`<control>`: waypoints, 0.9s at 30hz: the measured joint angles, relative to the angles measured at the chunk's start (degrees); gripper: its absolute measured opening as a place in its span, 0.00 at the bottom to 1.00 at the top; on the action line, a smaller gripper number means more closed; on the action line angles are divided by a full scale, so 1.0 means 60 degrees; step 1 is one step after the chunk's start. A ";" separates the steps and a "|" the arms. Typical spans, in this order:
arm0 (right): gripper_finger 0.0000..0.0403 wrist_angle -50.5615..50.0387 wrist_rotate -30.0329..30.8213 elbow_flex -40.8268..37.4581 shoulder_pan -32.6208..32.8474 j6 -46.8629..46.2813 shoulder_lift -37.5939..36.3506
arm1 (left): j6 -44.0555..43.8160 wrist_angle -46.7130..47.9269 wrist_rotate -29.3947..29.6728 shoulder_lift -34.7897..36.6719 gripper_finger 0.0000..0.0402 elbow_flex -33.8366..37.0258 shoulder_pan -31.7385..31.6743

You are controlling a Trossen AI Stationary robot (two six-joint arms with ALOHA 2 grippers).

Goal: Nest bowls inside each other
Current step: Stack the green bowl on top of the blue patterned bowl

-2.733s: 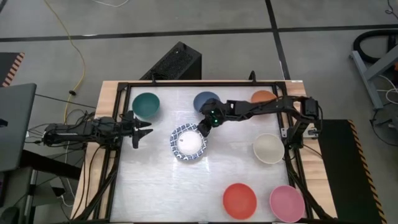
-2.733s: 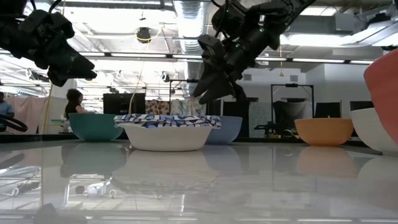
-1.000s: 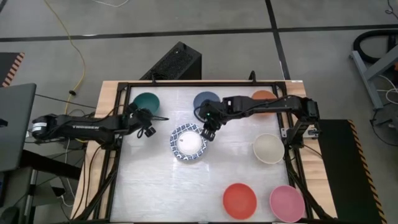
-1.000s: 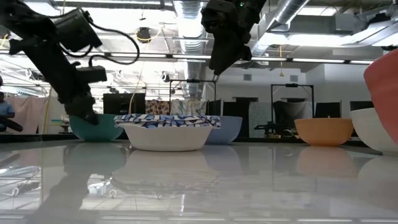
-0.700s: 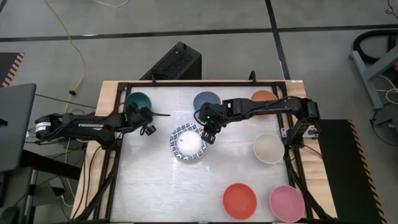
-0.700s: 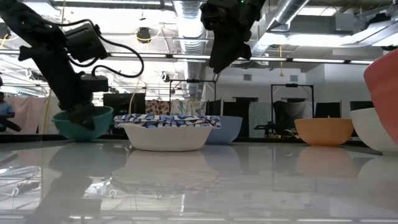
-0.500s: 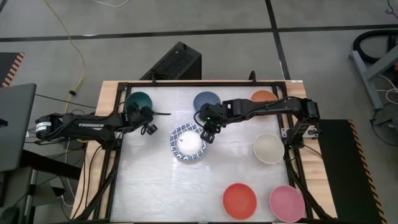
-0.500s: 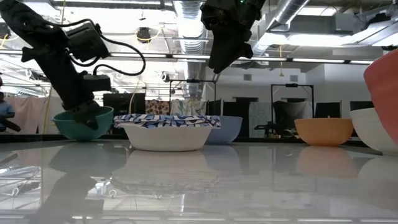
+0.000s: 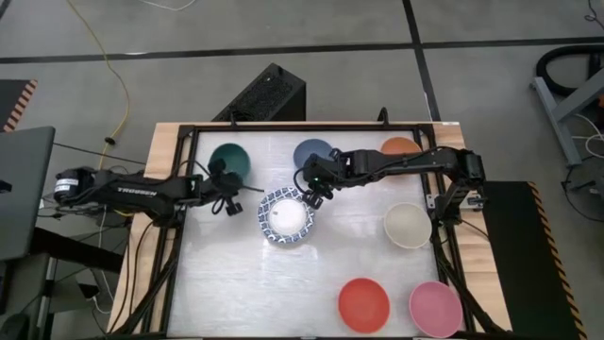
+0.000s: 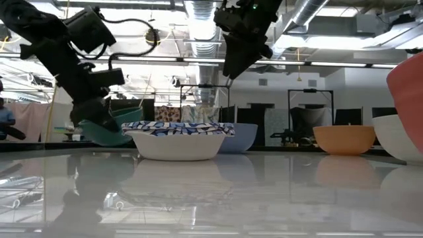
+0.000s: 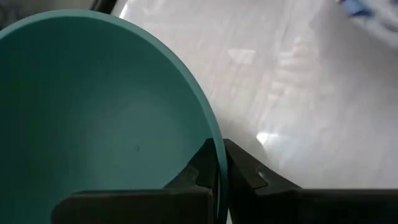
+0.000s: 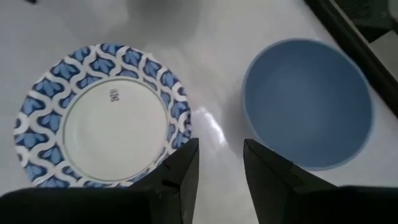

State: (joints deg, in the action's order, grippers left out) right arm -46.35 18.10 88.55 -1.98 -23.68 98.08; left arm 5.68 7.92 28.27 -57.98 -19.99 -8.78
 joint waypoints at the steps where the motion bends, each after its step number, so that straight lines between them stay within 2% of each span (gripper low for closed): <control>1: 0.36 0.0000 0.0059 0.0000 0.0004 0.0000 0.0000 | 0.0197 0.0011 0.0183 0.0000 0.00 -0.0053 0.0170; 6: 0.36 0.0013 0.0328 0.0000 -0.0007 -0.0024 0.0000 | 0.1007 0.0017 0.2060 -0.0004 0.00 -0.0470 0.1083; 14: 0.36 0.0624 0.1595 0.0000 0.0010 -0.0036 0.0000 | 0.3848 -0.0023 0.2270 -0.0036 0.00 -0.1222 0.2359; 17: 0.36 0.1054 0.1757 0.0000 0.0020 0.0032 0.0000 | 0.5154 -0.0035 0.2456 -0.0036 0.00 -0.1285 0.2636; 21: 0.36 0.1831 0.1881 0.0000 0.0072 0.0095 0.0003 | 0.6799 -0.0056 0.3251 -0.0036 0.00 -0.1285 0.2800; 27: 0.36 0.3779 0.3248 0.0000 0.0399 0.1008 0.0104 | 0.8295 -0.0355 0.4699 -0.0037 0.00 -0.1285 0.2812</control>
State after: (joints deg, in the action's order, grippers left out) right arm -23.67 37.59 88.55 0.41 -17.64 98.70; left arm 55.45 5.79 56.47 -58.20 -27.70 8.10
